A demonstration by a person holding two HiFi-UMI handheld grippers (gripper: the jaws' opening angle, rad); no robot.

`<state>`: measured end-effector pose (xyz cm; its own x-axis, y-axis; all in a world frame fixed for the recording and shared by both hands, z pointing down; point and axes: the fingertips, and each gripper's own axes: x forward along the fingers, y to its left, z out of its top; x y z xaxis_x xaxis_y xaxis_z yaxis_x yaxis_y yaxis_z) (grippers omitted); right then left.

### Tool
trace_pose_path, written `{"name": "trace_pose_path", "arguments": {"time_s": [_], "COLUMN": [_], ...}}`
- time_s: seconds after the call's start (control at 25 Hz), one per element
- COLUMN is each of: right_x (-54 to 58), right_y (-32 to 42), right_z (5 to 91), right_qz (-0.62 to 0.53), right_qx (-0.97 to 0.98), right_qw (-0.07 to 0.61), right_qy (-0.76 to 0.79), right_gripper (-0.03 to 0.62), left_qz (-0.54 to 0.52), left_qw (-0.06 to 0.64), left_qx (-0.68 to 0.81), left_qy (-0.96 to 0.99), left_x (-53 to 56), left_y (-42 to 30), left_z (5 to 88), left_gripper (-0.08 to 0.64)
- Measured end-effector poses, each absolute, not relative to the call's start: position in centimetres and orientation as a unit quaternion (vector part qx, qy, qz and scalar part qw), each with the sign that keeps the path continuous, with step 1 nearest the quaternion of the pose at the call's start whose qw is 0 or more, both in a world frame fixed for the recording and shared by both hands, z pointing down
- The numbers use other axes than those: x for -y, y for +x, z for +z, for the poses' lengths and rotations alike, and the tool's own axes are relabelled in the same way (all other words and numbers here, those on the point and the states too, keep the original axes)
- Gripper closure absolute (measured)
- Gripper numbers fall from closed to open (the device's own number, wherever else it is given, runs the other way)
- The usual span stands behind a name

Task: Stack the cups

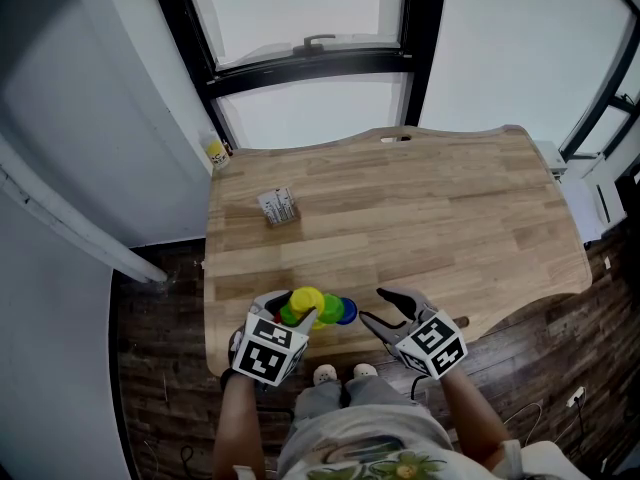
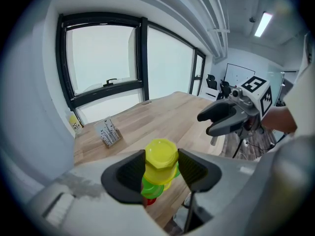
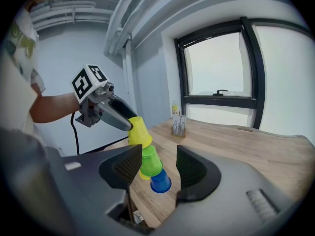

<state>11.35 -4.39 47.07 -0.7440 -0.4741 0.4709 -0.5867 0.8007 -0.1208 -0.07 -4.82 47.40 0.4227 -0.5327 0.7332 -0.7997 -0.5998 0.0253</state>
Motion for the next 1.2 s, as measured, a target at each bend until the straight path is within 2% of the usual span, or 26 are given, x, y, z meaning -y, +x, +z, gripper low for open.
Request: {"name": "trace_pose_path", "arguments": {"time_s": [0.56,0.88,1.2], "right_x": [4.5,4.8,5.3], "right_y": [11.5,11.4,10.8], "right_z": [47.4,47.3,46.8], "right_qz": [0.134,0.133,0.129], "right_qx": [0.924,0.924,0.927], "right_qw": [0.218,0.22,0.217], "right_qy": [0.283,0.282,0.279], "right_gripper": [0.382,0.382,0.382], "left_qz": [0.35,0.347,0.259], "left_qw": [0.204,0.207,0.223], "left_qx": [0.409,0.403,0.442], "left_qy": [0.818,0.821,0.829], "left_x": [5.2,5.3,6.1], "left_y": [-0.3,-0.1,-1.9], "left_z": [47.8,47.7,44.5], "left_gripper": [0.337,0.293,0.291]}}
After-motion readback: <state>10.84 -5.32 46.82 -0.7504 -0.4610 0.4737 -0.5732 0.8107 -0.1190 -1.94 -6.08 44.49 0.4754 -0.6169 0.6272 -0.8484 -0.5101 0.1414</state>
